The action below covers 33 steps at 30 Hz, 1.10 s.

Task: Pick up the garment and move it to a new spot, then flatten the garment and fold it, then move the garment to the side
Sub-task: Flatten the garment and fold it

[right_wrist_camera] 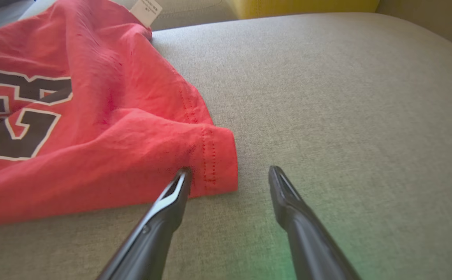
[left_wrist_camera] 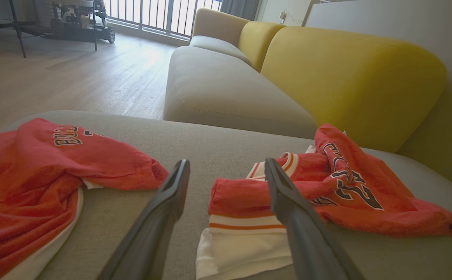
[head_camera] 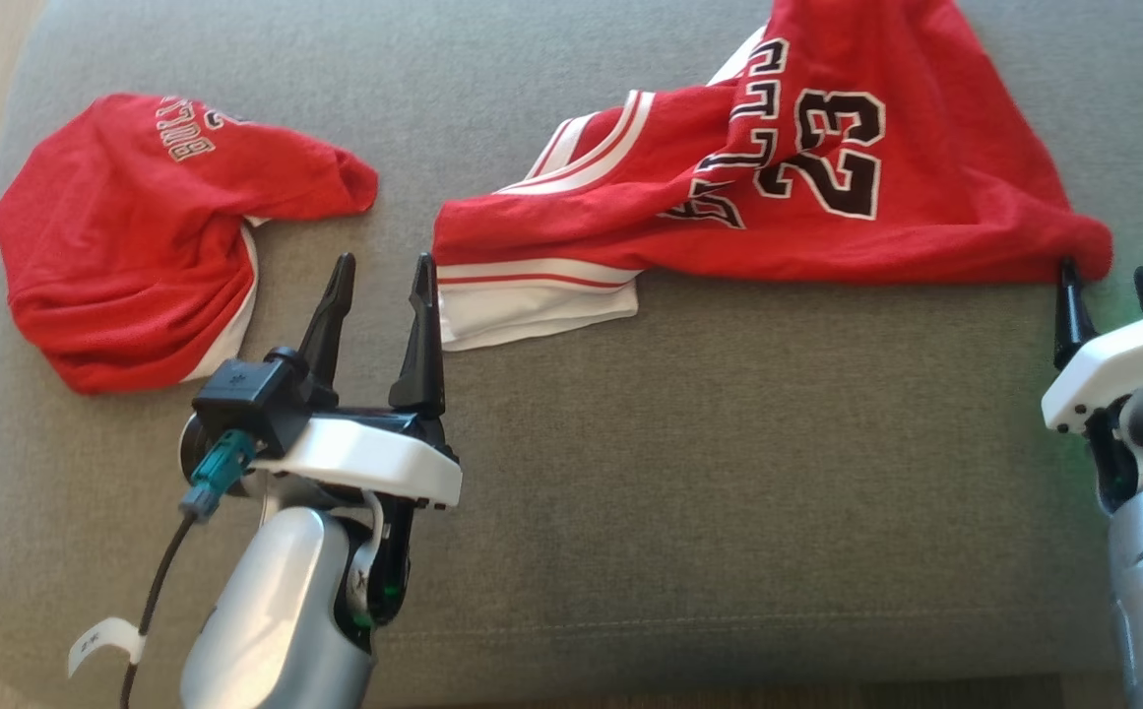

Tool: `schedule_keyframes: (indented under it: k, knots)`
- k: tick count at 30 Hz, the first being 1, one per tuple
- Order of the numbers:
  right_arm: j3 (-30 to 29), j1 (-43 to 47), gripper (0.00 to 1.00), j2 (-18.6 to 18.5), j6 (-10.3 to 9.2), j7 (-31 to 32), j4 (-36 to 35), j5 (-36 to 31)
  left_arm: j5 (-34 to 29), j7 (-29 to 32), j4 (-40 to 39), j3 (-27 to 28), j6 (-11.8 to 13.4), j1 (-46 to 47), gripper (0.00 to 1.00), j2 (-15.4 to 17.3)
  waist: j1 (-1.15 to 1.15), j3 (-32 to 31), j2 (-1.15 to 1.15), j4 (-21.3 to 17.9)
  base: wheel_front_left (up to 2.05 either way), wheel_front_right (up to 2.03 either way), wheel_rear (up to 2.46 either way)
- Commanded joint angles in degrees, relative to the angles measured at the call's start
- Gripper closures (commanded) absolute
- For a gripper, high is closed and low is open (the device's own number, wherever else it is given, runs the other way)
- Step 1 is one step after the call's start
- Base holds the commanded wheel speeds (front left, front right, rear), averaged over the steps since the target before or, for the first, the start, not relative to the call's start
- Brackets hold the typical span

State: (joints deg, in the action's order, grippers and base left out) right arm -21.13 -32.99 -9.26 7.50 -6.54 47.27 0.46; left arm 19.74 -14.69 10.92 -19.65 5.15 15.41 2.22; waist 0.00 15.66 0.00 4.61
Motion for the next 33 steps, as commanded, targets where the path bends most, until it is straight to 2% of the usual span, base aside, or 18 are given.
schedule_keyframes:
  k: [1, 6, 13, 25, 26, 28, 29, 33]
  knots:
    - [1.24, -2.13, 0.0, -1.1, -0.01, -0.33, -0.25, -0.72, 0.1, -0.31, -2.36, 1.76, 0.56, 1.07, 0.0, 0.66, 0.0, 0.72, 0.0, 0.75, 0.0, 0.0, 0.0]
    - [0.81, -5.55, 0.0, -3.05, -0.01, -1.31, 5.71, -2.68, -0.17, -0.31, -2.51, 2.25, 0.45, 1.62, 0.0, 0.66, 0.0, 2.27, 0.0, 1.8, 0.0, 0.0, 0.0]
    - [0.77, -9.29, 0.0, -3.51, -0.01, -2.55, 11.2, -4.83, -0.35, -0.31, -2.69, 2.35, 0.19, 2.09, 0.0, 0.66, 0.0, 3.59, 0.0, 2.31, 0.0, 0.0, 0.0]
    - [2.27, -12.41, 0.0, -1.63, -0.01, -4.35, 19.26, -4.38, -0.32, -0.31, -1.94, 2.05, 0.4, 2.05, 0.0, 0.65, 0.0, 2.72, 0.0, 2.06, 0.0, 0.0, 0.0]
    - [2.56, -12.53, 0.05, -1.3, -0.01, -4.41, 19.85, -3.97, -0.33, -0.31, -1.85, 2.12, 0.43, 1.95, 0.0, 0.65, 0.0, 2.48, 0.0, 1.91, 0.0, 0.0, 0.0]
    - [3.46, -12.71, 0.87, -0.84, -0.01, -4.63, 20.8, -3.26, -0.33, -0.31, -1.72, 2.15, 0.38, 1.74, 0.0, 0.65, 0.0, 1.94, 0.0, 1.6, 0.0, 0.0, 0.0]
    - [3.97, -12.78, 1.0, -0.62, -0.01, -4.87, 21.11, -2.84, -0.32, -0.31, -1.65, 2.17, 0.34, 1.63, 0.0, 0.65, 0.0, 1.63, 0.0, 1.41, 0.0, 0.0, 0.0]
    - [5.6, -12.79, 1.0, 0.14, -0.01, -5.71, 21.69, -0.71, -0.13, -0.31, -1.61, 2.15, 0.46, 1.15, 0.0, 0.65, 0.0, 0.21, 0.0, 0.35, 0.0, 0.0, 0.0]
